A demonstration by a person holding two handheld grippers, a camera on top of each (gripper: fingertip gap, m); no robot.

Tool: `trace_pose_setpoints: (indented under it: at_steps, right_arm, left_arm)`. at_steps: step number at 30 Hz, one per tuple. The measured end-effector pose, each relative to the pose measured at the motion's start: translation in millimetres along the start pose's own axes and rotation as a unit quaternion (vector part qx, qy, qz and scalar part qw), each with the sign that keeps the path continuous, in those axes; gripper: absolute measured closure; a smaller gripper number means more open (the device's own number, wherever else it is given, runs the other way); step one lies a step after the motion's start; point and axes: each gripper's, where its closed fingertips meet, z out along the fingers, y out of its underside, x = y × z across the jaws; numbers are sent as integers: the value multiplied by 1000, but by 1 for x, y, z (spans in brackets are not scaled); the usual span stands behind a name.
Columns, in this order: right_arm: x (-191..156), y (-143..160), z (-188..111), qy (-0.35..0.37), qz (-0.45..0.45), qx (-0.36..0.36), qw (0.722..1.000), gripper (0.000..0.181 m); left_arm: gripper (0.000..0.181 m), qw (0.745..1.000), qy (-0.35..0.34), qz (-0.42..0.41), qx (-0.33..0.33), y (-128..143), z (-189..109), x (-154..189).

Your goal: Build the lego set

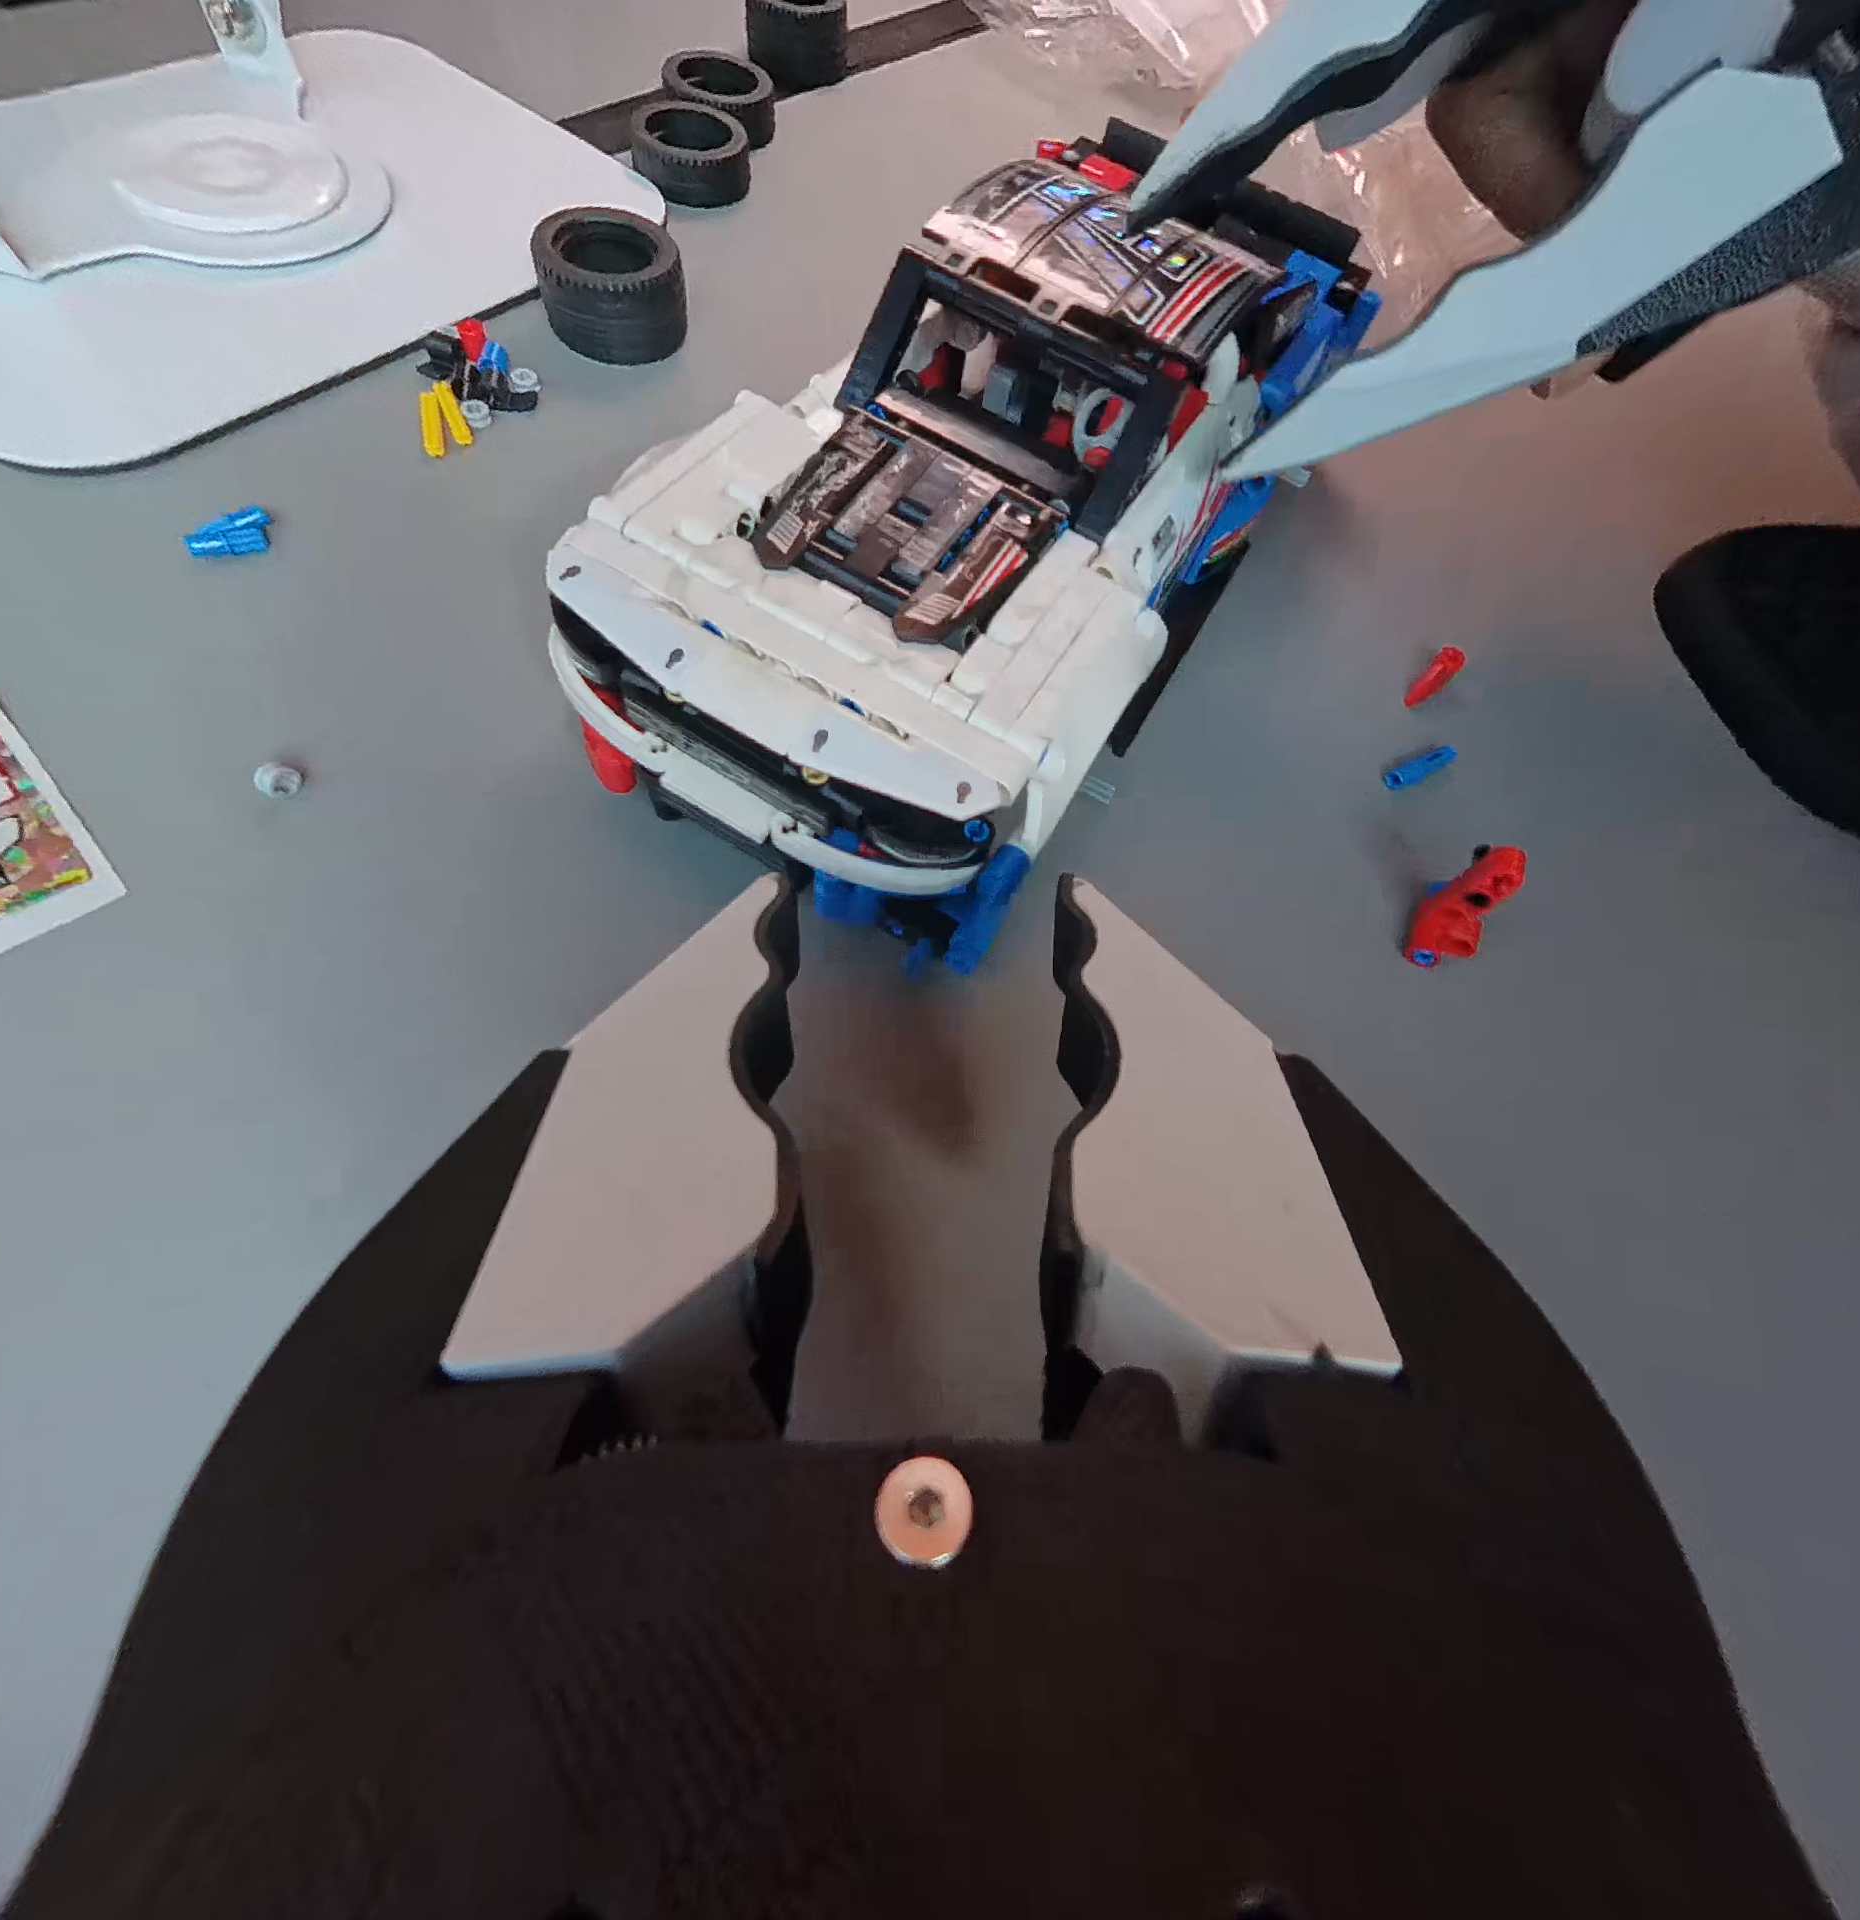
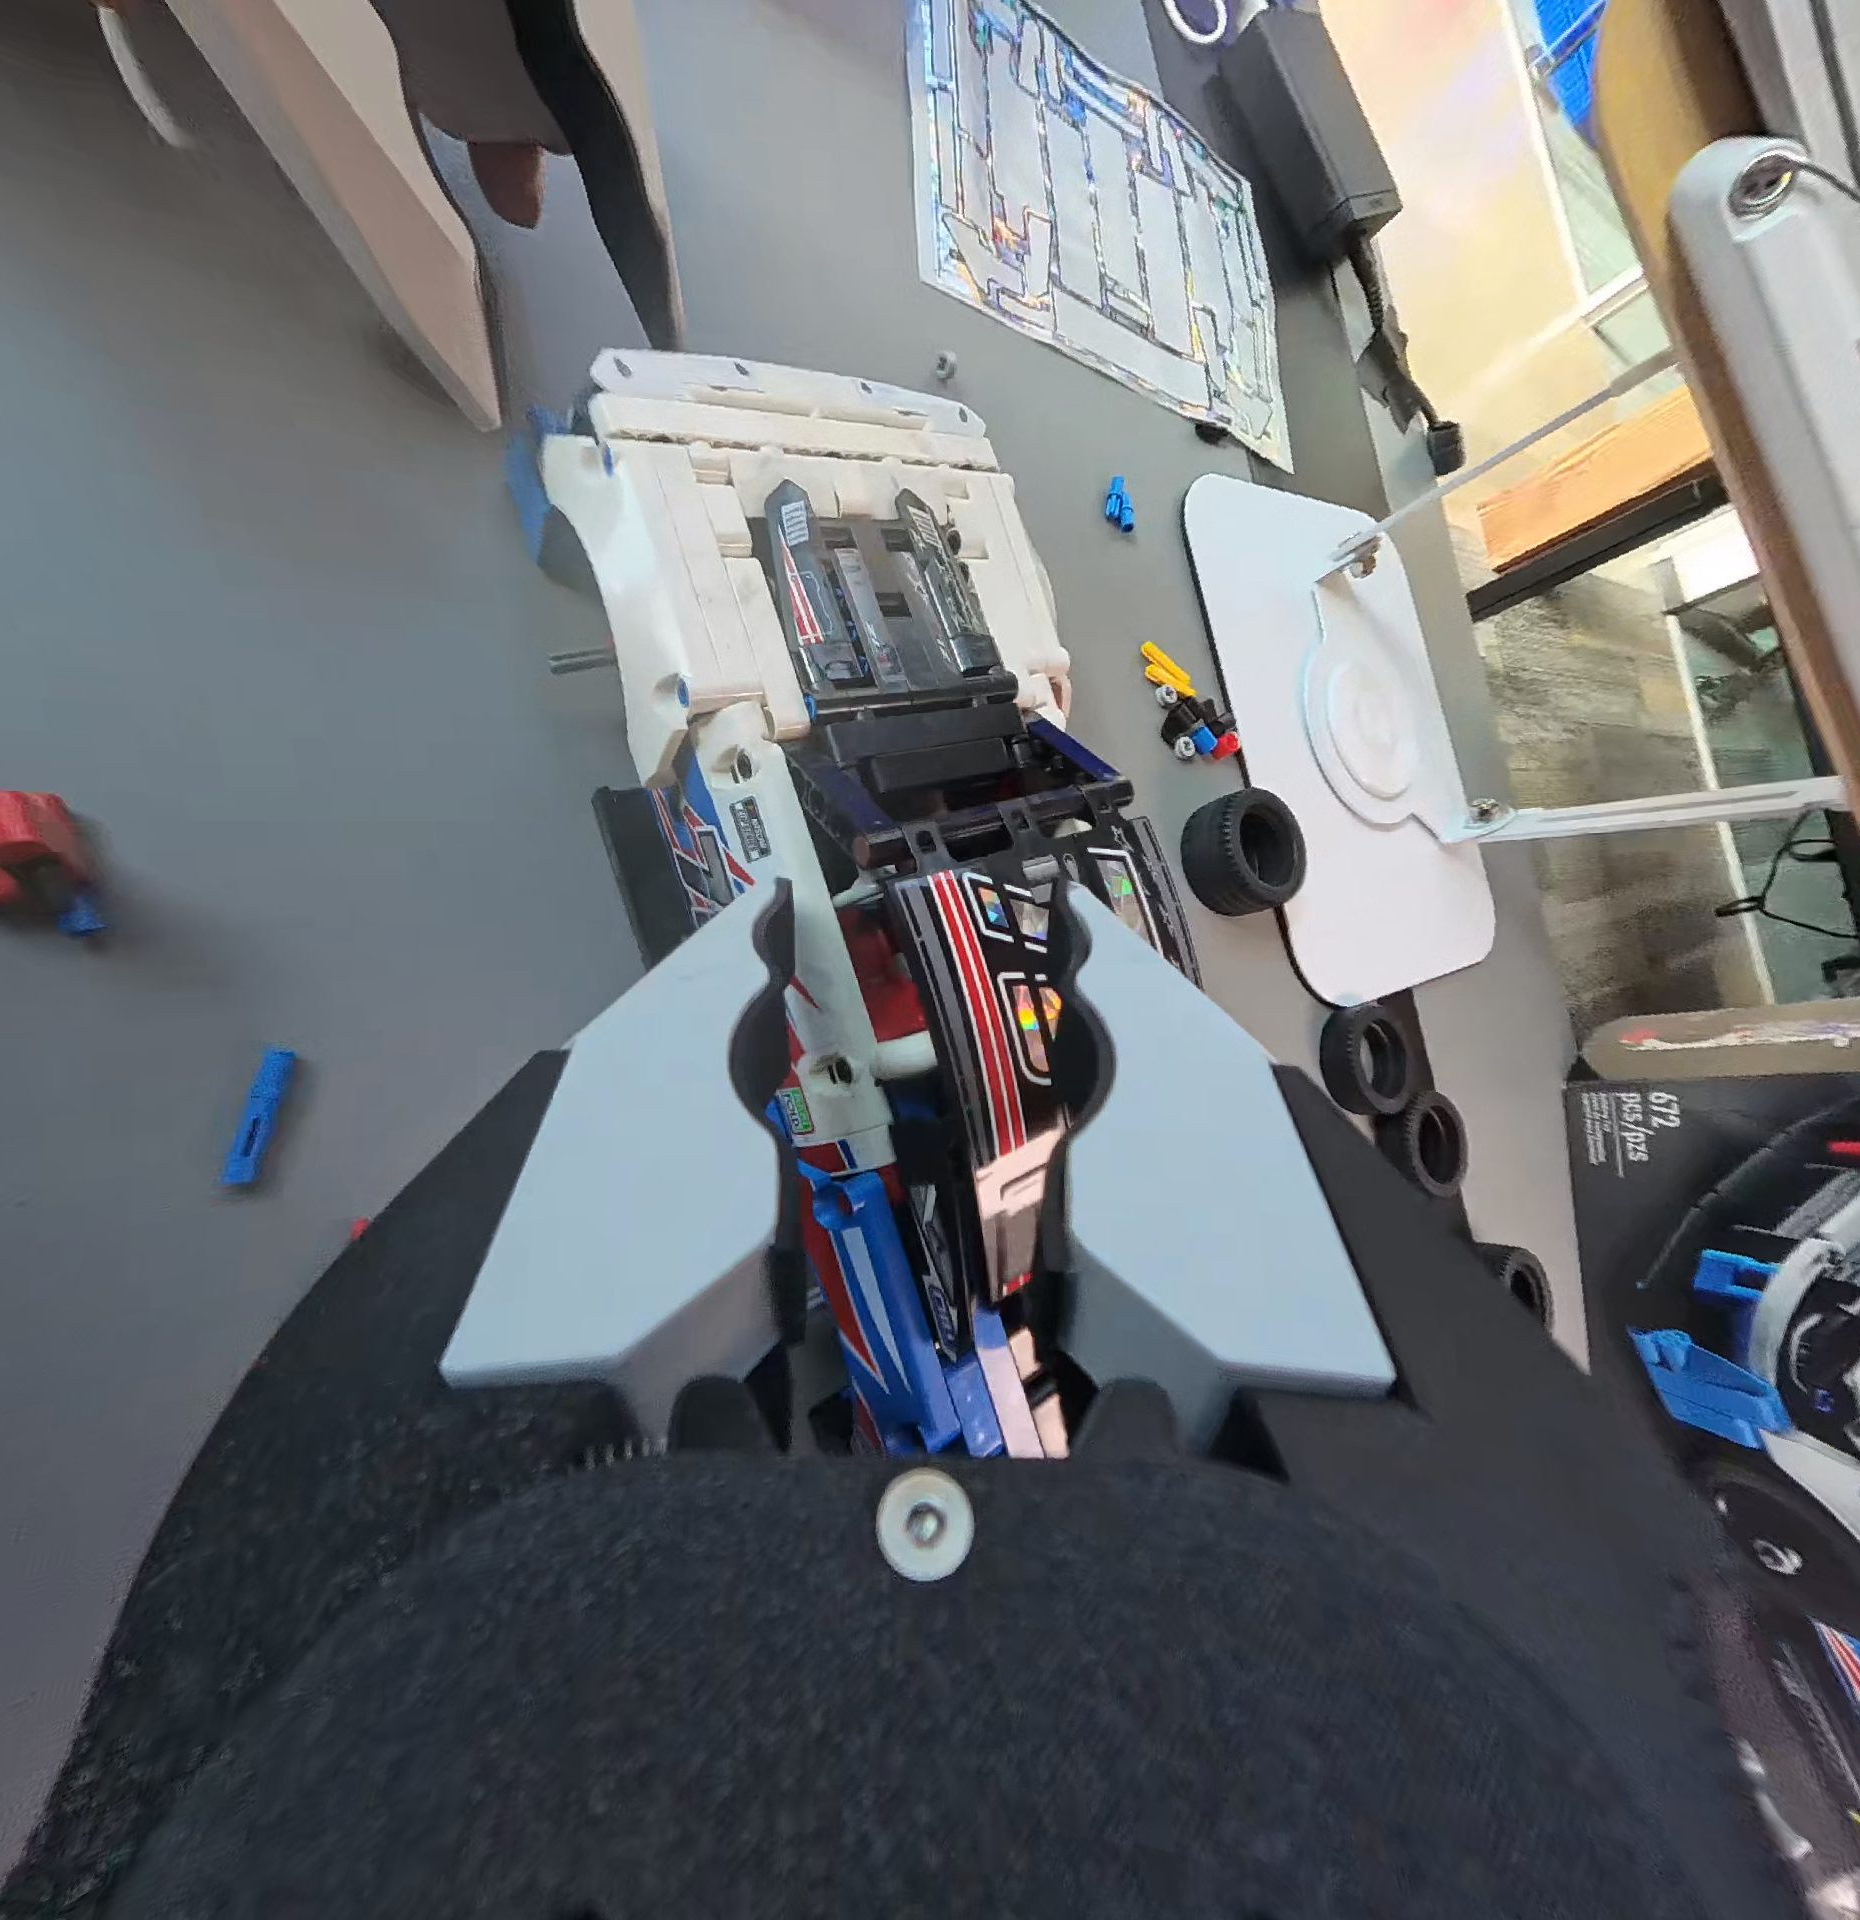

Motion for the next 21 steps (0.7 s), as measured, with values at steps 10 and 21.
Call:
trace_pose_setpoints:
  at_steps: [10, 21]
  right_arm:
    - [16, 31, -15, 13, 42, -19, 999, 149]
    - [9, 41, -70, 46, 137, 97, 985, 152]
  left_arm:
    - [139, 998, -1, 53, -16, -24, 31, 3]
    - [148, 990, -120, -13, -74, -47, 61, -155]
